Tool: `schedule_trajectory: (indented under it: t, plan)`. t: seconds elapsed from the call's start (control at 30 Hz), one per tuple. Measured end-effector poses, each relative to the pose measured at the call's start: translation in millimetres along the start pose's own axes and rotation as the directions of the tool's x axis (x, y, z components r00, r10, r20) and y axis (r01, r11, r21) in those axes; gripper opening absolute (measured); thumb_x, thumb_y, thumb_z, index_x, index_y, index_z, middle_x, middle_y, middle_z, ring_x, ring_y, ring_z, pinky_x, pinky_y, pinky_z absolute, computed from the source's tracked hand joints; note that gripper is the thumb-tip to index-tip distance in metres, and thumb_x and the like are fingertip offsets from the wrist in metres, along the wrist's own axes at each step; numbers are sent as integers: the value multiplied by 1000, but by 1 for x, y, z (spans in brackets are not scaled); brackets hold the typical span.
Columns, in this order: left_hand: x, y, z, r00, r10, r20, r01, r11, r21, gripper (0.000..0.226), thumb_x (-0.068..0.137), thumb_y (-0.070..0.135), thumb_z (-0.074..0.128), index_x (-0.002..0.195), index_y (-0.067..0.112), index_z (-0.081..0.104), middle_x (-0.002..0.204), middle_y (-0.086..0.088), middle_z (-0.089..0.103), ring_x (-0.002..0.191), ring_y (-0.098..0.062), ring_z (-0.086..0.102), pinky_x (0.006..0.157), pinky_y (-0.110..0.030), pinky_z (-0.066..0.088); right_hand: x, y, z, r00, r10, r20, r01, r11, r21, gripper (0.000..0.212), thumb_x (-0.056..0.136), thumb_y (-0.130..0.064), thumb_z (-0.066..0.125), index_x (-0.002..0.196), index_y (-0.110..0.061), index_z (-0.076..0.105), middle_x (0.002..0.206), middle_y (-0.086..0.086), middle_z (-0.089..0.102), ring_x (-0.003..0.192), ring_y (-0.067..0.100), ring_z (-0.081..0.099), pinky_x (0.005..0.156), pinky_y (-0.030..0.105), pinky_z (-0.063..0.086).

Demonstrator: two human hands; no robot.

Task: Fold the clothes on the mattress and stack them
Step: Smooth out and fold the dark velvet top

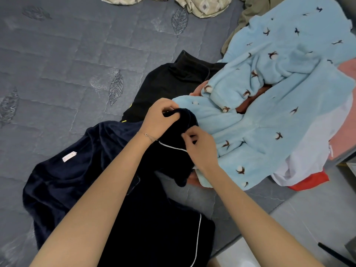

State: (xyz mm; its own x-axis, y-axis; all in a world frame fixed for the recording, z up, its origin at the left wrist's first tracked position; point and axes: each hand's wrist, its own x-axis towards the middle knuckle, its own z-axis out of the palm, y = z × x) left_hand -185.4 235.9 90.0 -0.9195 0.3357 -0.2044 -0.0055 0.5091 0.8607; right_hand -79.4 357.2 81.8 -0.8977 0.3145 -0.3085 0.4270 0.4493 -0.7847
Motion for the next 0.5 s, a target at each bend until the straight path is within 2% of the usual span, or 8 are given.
schedule_trajectory:
  t: [0.07,0.13,0.2,0.27,0.33,0.43,0.5]
  plan:
    - [5,8,-3,999,13,36,-13,1000,-3,11,85,4,65,95,6,69,100,-5,67,96,-18,63,90,-28,50,8,-2,-14,998,64,-21,-61,991,123,13,97,-20,55,86,-16,58,85,-2,70,81,12,66,82,38,54]
    - [9,16,-4,999,25,47,-25,1000,12,4,84,5,64,85,8,67,88,-4,67,87,-16,63,84,-30,50,14,-5,-26,991,132,9,-131,968,213,17,97,-29,56,84,-18,55,84,-4,70,78,7,66,80,29,55]
    - [13,24,-2,997,21,68,-23,999,28,3,84,5,64,81,5,64,82,-10,66,80,-21,61,80,-35,49,15,-11,-28,988,137,75,-146,979,143,28,87,-47,66,85,-21,55,81,-9,65,74,0,61,68,12,48]
    - [14,30,1,993,12,118,-20,997,69,5,83,8,65,82,4,65,82,-10,67,80,-25,63,78,-35,51,12,-17,-19,983,130,132,-132,991,11,39,79,-53,73,91,-20,54,83,-11,60,74,1,56,59,14,40]
    - [14,30,1,989,0,146,-15,995,100,5,82,12,68,79,9,66,76,-3,66,74,-19,62,74,-32,51,9,-19,-8,988,114,101,-113,993,-18,39,81,-47,72,92,-16,52,84,-6,57,77,10,54,61,21,36]
    - [16,24,-7,993,-12,121,0,995,100,11,81,14,71,72,18,65,71,6,63,68,-8,58,67,-24,49,9,-20,-10,994,91,61,-91,996,-10,18,93,-26,63,91,-16,48,78,-8,50,80,16,53,66,22,33]
    - [17,20,-12,997,-23,77,19,998,54,18,81,13,73,69,23,64,71,5,64,70,-8,58,69,-21,46,11,-19,-22,995,89,47,-88,996,-27,7,94,-16,56,90,-15,50,75,-9,49,78,16,50,64,23,30]
